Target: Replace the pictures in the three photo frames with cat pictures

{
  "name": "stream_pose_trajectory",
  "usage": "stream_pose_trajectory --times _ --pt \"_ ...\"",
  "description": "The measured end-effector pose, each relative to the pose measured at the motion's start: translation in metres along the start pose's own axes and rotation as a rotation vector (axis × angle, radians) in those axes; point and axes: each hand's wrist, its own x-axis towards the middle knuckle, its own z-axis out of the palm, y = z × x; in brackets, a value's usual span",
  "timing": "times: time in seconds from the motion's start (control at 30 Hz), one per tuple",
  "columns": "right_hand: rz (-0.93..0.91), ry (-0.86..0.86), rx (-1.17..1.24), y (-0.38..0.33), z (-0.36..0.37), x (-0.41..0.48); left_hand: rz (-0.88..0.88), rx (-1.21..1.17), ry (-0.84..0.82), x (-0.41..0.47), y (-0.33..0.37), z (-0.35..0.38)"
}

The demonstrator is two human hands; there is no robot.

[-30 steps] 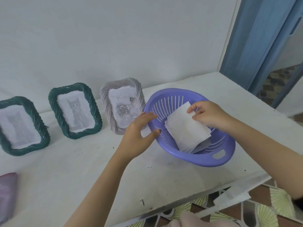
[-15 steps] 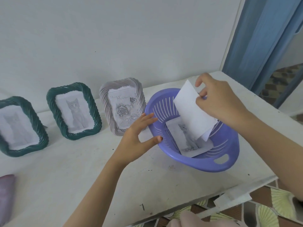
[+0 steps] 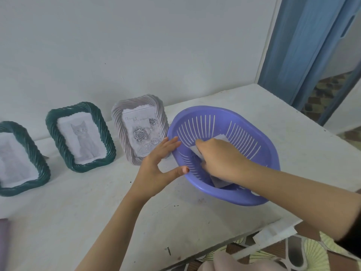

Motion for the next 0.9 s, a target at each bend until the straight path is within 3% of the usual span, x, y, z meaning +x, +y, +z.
stream_pose_trajectory --times 0.13,0.33,0.63,0.9 --pt "0.152 -0.121 0.192 0.016 -0.002 0.004 0.004 0.001 0.006 -0.001 -0.001 0.001" --pt "0.291 -0.222 0.124 0.043 -0.008 0.000 0.009 -0.005 0.008 -0.001 -0.001 0.001" --pt "0.203 -0.225 0.140 0.043 0.000 0.004 0.000 -0.017 0.014 0.000 -0.001 0.001" --pt "0.276 -0.200 0.139 0.049 0.000 0.003 0.008 -0.025 0.026 0.000 -0.002 0.002"
